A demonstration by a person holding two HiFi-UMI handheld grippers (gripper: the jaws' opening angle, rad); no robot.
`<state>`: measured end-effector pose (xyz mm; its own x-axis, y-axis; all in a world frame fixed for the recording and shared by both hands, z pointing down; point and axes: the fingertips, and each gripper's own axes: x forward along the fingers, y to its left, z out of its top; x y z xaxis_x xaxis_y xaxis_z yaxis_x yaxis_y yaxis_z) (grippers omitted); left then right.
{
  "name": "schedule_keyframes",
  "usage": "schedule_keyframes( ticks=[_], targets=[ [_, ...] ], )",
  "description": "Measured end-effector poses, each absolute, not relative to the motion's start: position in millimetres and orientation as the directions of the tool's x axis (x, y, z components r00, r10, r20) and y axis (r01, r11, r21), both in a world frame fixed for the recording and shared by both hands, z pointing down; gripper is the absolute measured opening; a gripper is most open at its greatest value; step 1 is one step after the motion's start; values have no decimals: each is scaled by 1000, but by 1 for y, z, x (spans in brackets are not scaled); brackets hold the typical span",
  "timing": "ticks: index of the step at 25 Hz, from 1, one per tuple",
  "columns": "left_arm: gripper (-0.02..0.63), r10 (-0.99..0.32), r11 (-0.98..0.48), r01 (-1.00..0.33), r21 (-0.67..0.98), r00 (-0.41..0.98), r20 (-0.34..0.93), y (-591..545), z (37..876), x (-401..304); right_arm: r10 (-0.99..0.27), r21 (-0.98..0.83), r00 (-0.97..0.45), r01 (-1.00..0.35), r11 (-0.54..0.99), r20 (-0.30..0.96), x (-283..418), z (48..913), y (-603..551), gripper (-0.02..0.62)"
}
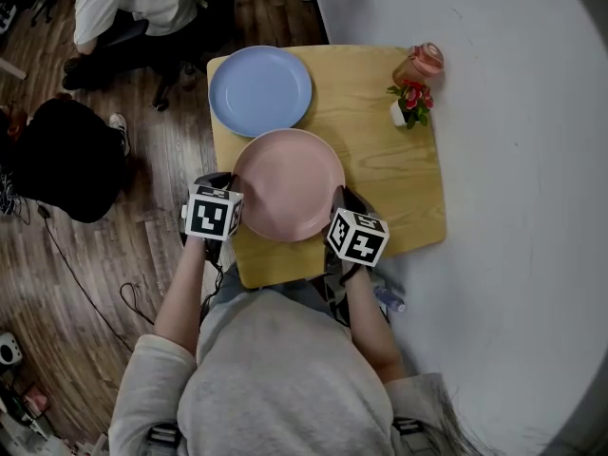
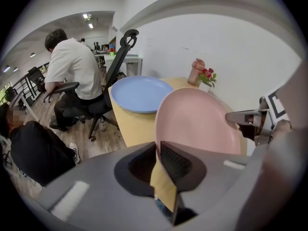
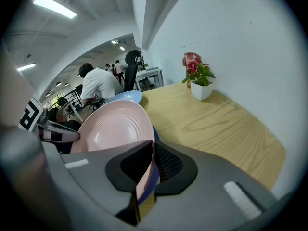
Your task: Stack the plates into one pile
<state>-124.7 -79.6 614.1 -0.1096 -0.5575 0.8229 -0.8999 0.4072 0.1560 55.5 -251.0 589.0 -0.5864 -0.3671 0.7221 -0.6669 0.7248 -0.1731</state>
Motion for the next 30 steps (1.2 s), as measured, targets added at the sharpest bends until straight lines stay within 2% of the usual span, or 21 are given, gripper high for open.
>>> schedule_keyframes(
  ticks=[17,22,30],
  targets=[
    [103,-579,387,-911,144,-119,807,-85,628,-118,-362,-83,-524,-646,759,771,55,614,-252,20],
    [147,-620,367,-920,139,-131,773,-86,627,-117,-362,-99,-549,-639,763,753,54,613,-250,21],
    [147,-706,386,-913,131,-201,679,-89,590,-122,-419,-131,-652,-623,772,632,45,577,-254,21]
  ],
)
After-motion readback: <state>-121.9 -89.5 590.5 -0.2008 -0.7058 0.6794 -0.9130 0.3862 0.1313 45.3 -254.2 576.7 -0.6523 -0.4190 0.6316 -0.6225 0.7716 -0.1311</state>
